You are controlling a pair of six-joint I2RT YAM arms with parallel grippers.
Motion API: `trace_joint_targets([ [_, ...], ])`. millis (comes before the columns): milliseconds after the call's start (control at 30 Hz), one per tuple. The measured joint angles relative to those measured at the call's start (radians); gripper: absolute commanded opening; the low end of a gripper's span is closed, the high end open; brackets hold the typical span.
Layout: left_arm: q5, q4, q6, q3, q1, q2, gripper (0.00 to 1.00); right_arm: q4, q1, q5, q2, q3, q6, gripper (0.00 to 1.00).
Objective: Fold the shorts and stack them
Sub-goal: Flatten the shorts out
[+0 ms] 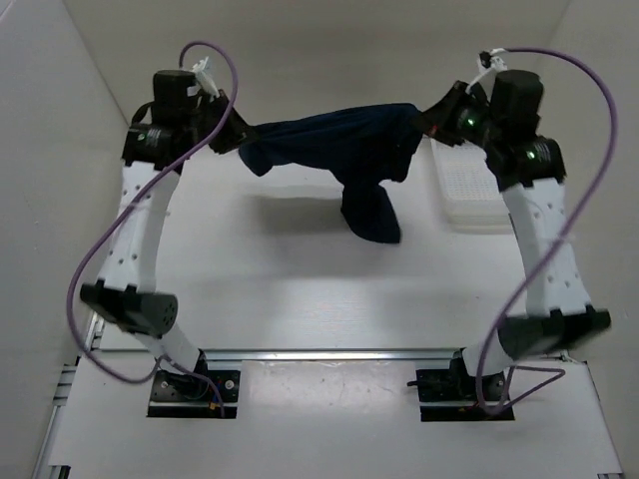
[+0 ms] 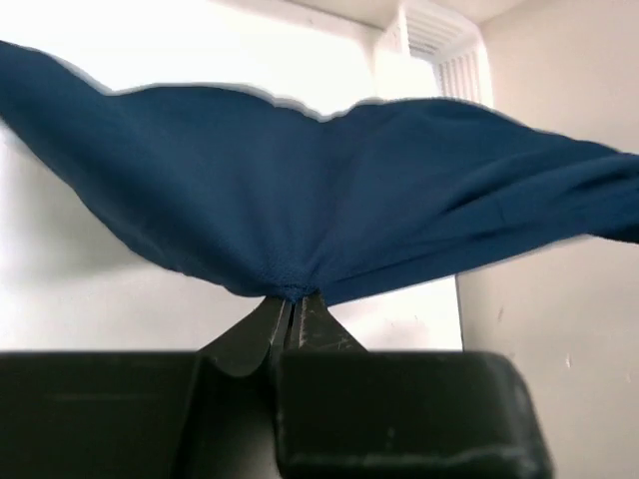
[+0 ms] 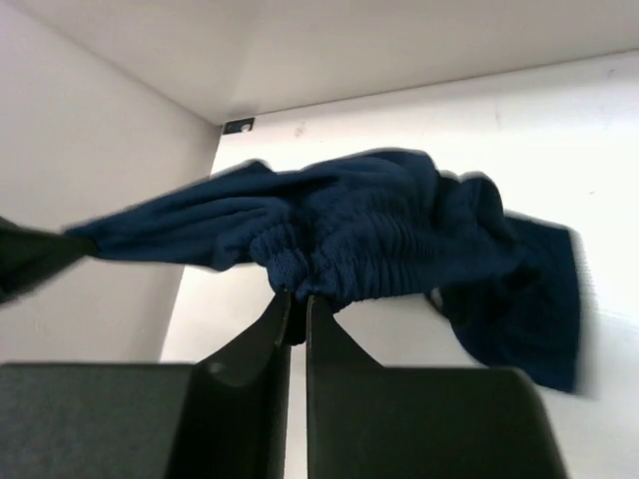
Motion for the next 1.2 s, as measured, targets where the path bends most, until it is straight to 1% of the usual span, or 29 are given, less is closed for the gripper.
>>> trace_joint_targets([
  [33,-0.001,0.006,0.000,-0.046,0.002,-0.055,0.10,0.019,0.000,-0.003,-0.086,-0.069,-0.020,0.00],
  [67,0.000,0.011,0.000,-0.110,0.004,-0.121,0.10,0.068,0.002,-0.006,-0.183,-0.178,-0.043,0.00],
  [133,0.002,0.046,0.001,-0.299,0.007,-0.277,0.12,0.093,0.016,-0.011,-0.368,-0.388,-0.087,0.02],
  [167,0.002,0.049,0.000,-0.414,0.005,-0.360,0.59,0.102,0.023,-0.004,-0.460,-0.493,-0.102,0.30],
  [200,0.003,0.055,0.005,-0.503,-0.002,-0.414,0.78,0.111,0.034,0.009,-0.544,-0.613,-0.113,0.49],
  [233,-0.002,0.075,-0.001,-0.610,-0.014,-0.472,0.86,0.117,0.040,0.029,-0.622,-0.717,-0.117,0.67],
  [267,-0.002,0.080,-0.007,-0.718,-0.024,-0.520,0.90,0.105,0.043,0.057,-0.707,-0.844,-0.127,0.85],
  [333,-0.004,0.073,-0.018,-0.892,-0.038,-0.557,0.88,0.073,0.040,0.108,-0.810,-1.017,-0.123,0.85],
  [367,-0.008,0.071,-0.020,-0.954,-0.038,-0.554,0.85,0.040,0.040,0.130,-0.846,-1.085,-0.114,0.82],
  [400,-0.018,0.065,-0.026,-1.016,-0.038,-0.529,0.77,-0.001,0.040,0.153,-0.873,-1.147,-0.099,0.65],
  [433,-0.030,0.060,-0.030,-1.050,-0.035,-0.502,0.46,-0.032,0.040,0.174,-0.888,-1.185,-0.082,0.55],
  [467,-0.040,0.053,-0.038,-1.067,-0.031,-0.481,0.31,-0.057,0.040,0.195,-0.895,-1.208,-0.053,0.45],
  [500,-0.052,0.048,-0.040,-1.074,-0.027,-0.464,0.19,-0.070,0.040,0.211,-0.894,-1.219,-0.027,0.37],
  [533,-0.065,0.056,-0.031,-1.075,-0.009,-0.459,0.10,-0.084,0.040,0.242,-0.889,-1.220,0.031,0.15],
  [567,-0.076,0.060,-0.035,-1.073,0.000,-0.462,0.10,-0.084,0.040,0.252,-0.878,-1.219,0.049,0.11],
  [600,-0.091,0.064,-0.034,-1.069,0.015,-0.466,0.10,-0.092,0.040,0.261,-0.864,-1.214,0.077,0.08],
  [633,-0.101,0.068,-0.034,-1.069,0.027,-0.468,0.10,-0.094,0.040,0.266,-0.844,-1.210,0.101,0.08],
  [667,-0.111,0.069,-0.038,-1.071,0.038,-0.468,0.16,-0.097,0.040,0.265,-0.818,-1.205,0.123,0.14],
  [700,-0.122,0.074,-0.042,-1.079,0.049,-0.469,0.31,-0.100,0.039,0.257,-0.790,-1.204,0.146,0.29],
  [767,-0.138,0.084,-0.046,-1.117,0.076,-0.473,0.70,-0.089,0.039,0.208,-0.739,-1.218,0.194,0.44],
  [800,-0.146,0.083,-0.057,-1.144,0.091,-0.475,0.75,-0.071,0.039,0.174,-0.723,-1.243,0.223,0.59],
  [833,-0.151,0.084,-0.067,-1.170,0.104,-0.476,0.82,-0.043,0.040,0.136,-0.720,-1.284,0.258,0.64],
  [867,-0.156,0.083,-0.079,-1.200,0.118,-0.476,0.86,-0.025,0.043,0.101,-0.724,-1.329,0.288,0.68],
  [933,-0.159,0.077,-0.106,-1.250,0.144,-0.472,0.86,-0.005,0.044,0.025,-0.735,-1.426,0.355,0.72],
  [1000,-0.152,0.076,-0.132,-1.281,0.168,-0.459,0.86,0.018,0.044,-0.035,-0.757,-1.510,0.428,0.73],
  [1100,-0.144,0.099,-0.159,-1.295,0.183,-0.414,0.86,0.046,0.044,-0.114,-0.786,-1.591,0.538,0.73],
  [1200,-0.140,0.139,-0.168,-1.307,0.185,-0.339,0.86,0.094,0.044,-0.178,-0.795,-1.638,0.632,0.73],
])
